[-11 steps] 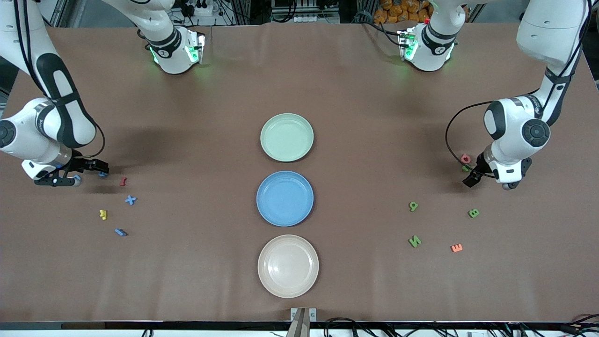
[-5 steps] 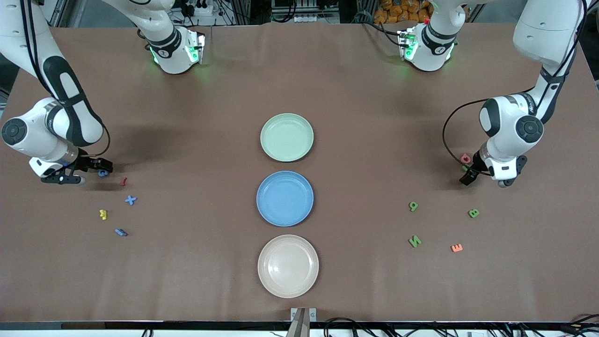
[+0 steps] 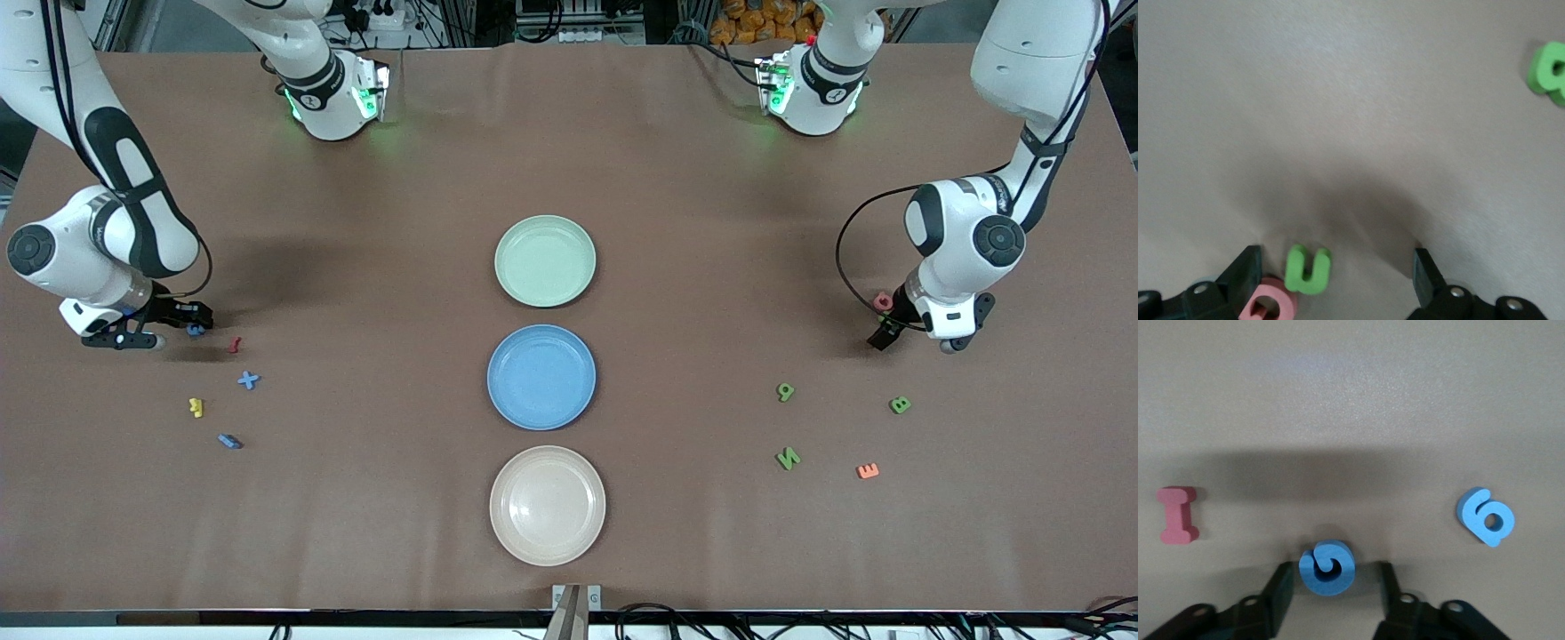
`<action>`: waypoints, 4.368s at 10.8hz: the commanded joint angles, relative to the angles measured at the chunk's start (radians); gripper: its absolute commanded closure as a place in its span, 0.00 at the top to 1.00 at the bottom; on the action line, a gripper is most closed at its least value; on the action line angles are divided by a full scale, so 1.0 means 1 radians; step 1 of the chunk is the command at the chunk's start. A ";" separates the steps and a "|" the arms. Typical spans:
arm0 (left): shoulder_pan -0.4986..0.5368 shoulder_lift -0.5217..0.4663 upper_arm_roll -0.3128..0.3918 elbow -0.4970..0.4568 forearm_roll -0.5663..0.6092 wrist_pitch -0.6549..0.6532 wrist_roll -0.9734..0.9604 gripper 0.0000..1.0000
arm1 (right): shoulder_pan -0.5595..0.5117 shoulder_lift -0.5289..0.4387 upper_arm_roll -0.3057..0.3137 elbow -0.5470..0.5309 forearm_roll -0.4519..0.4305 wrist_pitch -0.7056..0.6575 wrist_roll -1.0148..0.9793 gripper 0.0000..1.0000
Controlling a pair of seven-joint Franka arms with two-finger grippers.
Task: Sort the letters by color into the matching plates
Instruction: 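Carry the blue G to the blue plate while the left gripper grasps the green u, then release the G on the blue plate while the left gripper carries the u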
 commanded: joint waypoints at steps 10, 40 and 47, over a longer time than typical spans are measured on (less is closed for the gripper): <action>0.013 -0.031 -0.027 -0.030 -0.046 0.025 0.003 1.00 | 0.000 -0.115 0.055 0.058 0.107 -0.202 0.004 0.17; -0.388 0.021 -0.177 0.430 -0.041 -0.421 -0.373 0.00 | 0.787 0.278 0.146 0.617 0.075 -0.081 0.817 1.00; -0.710 0.193 -0.179 0.588 -0.041 -0.421 -0.670 0.00 | 0.467 0.138 0.147 0.505 0.031 -0.218 0.632 1.00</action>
